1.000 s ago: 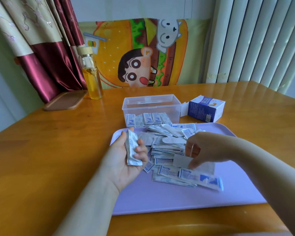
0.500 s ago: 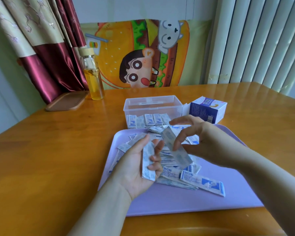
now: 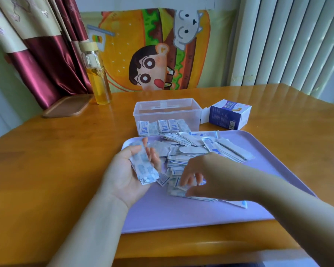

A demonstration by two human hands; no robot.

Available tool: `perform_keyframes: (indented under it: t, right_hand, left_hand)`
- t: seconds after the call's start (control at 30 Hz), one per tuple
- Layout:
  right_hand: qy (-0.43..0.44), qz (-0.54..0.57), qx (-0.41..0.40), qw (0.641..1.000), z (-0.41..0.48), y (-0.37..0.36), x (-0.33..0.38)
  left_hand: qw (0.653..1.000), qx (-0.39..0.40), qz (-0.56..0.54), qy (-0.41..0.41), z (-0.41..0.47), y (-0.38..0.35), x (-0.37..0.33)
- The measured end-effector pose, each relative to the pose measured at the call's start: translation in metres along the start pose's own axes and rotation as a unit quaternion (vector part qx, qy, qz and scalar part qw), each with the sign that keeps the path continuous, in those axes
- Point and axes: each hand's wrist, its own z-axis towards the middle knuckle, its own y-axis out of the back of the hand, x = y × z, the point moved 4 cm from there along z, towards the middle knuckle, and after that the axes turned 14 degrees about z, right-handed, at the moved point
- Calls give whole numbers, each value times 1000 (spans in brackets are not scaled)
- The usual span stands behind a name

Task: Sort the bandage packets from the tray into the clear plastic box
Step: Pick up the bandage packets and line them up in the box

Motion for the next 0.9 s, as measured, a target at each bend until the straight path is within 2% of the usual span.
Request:
perform_keyframes:
  t: [0.07, 0.2, 0.33, 0.47, 0.67, 0.77, 0.9]
  right_hand:
    - [-4, -45, 20, 999, 1, -8, 2]
    - [-41, -127, -9, 991, 3, -2, 1]
    - [-79, -145, 11, 986, 4, -1, 1]
    - [-115, -101, 94, 984, 11, -1, 3]
    - [-141, -137, 195, 961, 25, 0, 3]
    - [-128, -112, 174, 970, 30, 0, -9]
    - [-123, 15, 107, 986, 29, 9, -18]
  left_hand:
    - [1000, 6, -20, 5, 0, 1, -1]
    - [1000, 3, -13, -1, -1, 2, 0]
    - [1000, 7, -8, 8, 0, 3, 3]
    - [1000, 12, -10, 14, 1, -1, 5]
    - [1000, 20, -2, 11, -2, -5, 3]
    - [1000, 14, 4, 2, -3, -3, -1]
    - [1000, -11, -2, -8, -1, 6, -4]
